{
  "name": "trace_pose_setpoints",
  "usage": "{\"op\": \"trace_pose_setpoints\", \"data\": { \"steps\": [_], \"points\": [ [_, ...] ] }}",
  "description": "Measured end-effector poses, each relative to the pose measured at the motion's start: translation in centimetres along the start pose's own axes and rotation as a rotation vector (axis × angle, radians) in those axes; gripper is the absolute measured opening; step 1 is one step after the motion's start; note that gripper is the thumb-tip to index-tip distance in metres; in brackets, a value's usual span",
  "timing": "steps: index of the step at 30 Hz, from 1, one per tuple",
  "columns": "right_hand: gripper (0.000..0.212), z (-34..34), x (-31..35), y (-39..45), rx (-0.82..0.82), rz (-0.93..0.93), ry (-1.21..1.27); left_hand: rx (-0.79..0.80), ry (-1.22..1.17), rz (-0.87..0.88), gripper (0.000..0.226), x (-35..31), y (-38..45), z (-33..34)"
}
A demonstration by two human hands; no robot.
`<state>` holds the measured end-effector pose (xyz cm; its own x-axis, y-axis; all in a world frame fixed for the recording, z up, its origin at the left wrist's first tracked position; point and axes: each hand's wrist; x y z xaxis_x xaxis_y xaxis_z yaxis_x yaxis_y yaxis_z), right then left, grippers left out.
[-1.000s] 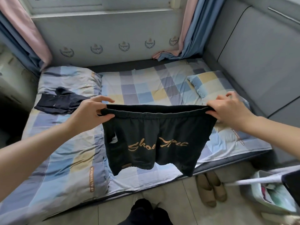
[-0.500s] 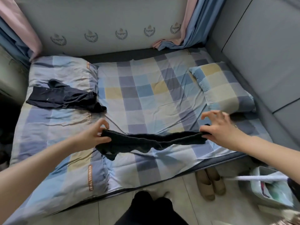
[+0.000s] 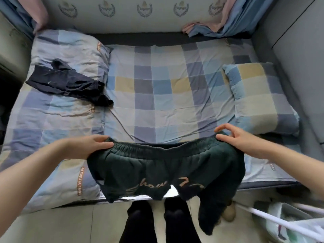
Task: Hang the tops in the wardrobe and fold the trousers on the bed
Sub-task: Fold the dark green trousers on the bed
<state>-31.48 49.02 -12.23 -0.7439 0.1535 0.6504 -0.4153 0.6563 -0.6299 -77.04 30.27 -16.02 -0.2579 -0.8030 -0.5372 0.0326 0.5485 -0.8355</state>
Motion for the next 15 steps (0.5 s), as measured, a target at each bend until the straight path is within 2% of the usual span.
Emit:
{"op": "trace_pose_setpoints", "data": {
  "steps": [2,6,9,12,14,15],
  "points": [
    [0.016,-1.0,1.0,3.6,-0.019,-0.018,-0.031,-0.114,0.139,-0.009,0.016,-2.1,2.6,-0.8],
    [0.033,-1.4,0.2,14.7,-0.086,-0.013,-0.168,-0.244,0.425,0.045,0.023,-4.4,12.2,-2.7],
    [0.041,0.4,-3.0,26.1,-0.232,-0.019,-0.154,-0.519,0.567,0.106,0.029,-3.7,23.0,-4.6],
    [0.049,4.4,-8.7,37.6,-0.421,0.039,-0.073,-0.770,0.311,0.084,0.049,-0.1,34.5,-4.8],
    [0.051,7.6,-13.2,43.5,-0.426,0.154,-0.078,-0.769,0.213,-0.004,0.063,4.0,40.9,-3.9],
    [0.052,9.2,-15.5,45.8,-0.389,0.229,-0.097,-0.748,0.212,-0.045,0.062,6.2,43.5,-3.3]
  ]
}}
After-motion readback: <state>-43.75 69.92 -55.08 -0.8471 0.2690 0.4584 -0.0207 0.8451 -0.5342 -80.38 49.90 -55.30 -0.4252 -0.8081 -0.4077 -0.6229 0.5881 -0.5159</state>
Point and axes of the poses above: each hand's wrist, its own y-axis towards the middle knuckle, its own z-axis out of the palm, x = y × z, and after that the axes turned 2 degrees about z, right-handed
